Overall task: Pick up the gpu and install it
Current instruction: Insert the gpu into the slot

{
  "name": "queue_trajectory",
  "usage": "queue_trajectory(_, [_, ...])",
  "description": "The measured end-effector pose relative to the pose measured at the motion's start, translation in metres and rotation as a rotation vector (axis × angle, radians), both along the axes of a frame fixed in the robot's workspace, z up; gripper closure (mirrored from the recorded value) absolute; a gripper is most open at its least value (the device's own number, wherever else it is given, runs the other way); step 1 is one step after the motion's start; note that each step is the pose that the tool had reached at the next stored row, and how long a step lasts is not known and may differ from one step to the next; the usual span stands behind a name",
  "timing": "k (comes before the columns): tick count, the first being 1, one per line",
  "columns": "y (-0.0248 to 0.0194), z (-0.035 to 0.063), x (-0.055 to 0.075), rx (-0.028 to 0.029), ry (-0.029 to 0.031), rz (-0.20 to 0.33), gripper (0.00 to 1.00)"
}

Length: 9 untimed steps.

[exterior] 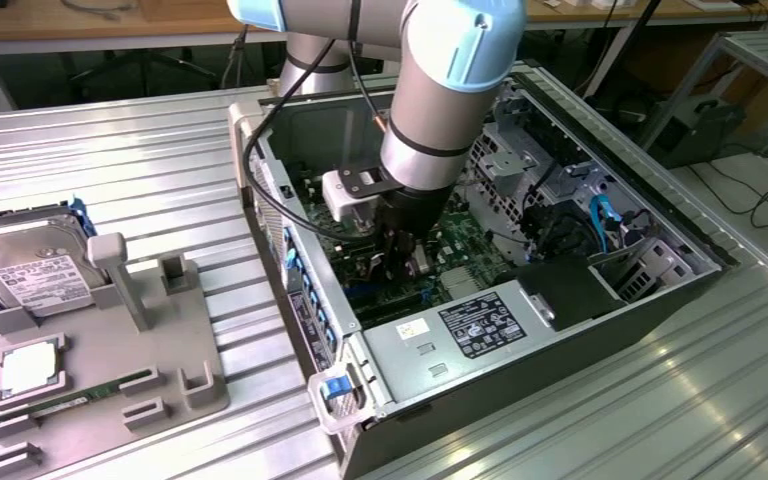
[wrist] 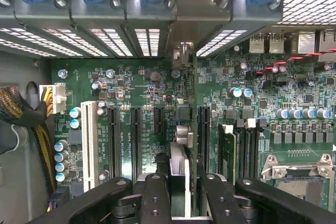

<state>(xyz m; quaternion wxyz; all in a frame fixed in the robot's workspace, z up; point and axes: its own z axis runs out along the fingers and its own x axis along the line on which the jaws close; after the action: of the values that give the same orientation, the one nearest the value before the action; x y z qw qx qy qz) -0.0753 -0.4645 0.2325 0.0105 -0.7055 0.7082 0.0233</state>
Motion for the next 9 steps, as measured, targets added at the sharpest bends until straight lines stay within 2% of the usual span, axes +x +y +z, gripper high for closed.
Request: queue_trajectory(9, [0.0000, -0.0026, 0.0000, -0.0003, 0.0001, 0.000, 0.72])
